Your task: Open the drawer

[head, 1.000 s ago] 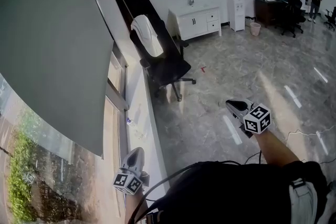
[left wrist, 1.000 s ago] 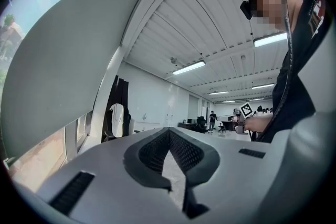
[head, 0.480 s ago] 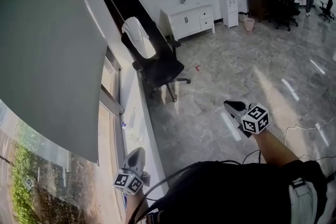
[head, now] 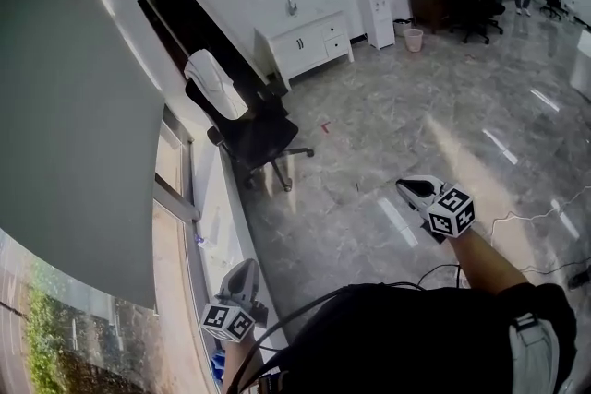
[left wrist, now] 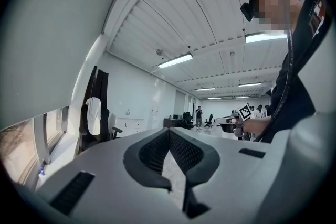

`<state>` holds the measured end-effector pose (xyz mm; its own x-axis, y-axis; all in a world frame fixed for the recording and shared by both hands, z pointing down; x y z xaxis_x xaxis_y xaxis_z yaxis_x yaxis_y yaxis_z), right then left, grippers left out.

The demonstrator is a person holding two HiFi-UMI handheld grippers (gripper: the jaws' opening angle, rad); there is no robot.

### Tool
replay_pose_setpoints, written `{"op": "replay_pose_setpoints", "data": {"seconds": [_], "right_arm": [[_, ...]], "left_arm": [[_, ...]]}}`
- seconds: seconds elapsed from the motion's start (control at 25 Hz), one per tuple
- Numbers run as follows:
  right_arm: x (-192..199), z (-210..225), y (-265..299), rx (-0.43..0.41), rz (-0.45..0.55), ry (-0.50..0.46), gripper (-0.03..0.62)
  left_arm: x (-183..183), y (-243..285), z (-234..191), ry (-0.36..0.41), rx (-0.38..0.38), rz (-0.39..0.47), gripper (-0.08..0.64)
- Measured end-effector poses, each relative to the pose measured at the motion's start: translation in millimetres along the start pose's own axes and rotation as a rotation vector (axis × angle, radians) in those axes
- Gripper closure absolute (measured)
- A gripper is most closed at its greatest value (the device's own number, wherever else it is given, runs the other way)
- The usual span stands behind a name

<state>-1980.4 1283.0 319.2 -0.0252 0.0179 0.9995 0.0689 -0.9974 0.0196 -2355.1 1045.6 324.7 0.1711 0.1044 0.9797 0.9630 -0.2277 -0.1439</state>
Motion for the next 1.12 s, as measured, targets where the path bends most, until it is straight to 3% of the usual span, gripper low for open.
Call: {"op": "replay_pose_setpoints", "data": {"seconds": [0.28,0.52,0.84,1.12], "right_arm": [[10.1,61.5,-50.7,0.066,-0.001,0.030,0.595],[24.9,91.6,-73.1,0.133,-0.008,0.066,0.595],[25.8,109.1,-65.5,0.232,-0.030,0.056,0.595],[0.2,99.0,-1.6,0.336,-0.035,0.032,0.595]], "left_arm": [[18.0,70.9,47.0,-0.016,0.083,-0.026,0.560],[26.1,116.4,59.5,-0.027,0.147,-0.054,0.560],[40.9,177.1,29.8,-0.076,0.254,-0.060,0.560],[24.8,231.8,-47.8,-0.085,0.383,-0.065,0.560]]}}
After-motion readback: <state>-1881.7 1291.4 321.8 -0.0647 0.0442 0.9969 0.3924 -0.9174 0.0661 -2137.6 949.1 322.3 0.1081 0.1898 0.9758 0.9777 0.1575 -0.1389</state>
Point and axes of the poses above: the fingertips, and each gripper's own axes: y forward along the fingers, z to its right, x out of its underside, the point moved 5 cm from there along -y, backward along the fingers, and after that the axes turned 8 degrees about z, right-handed, at the moved point
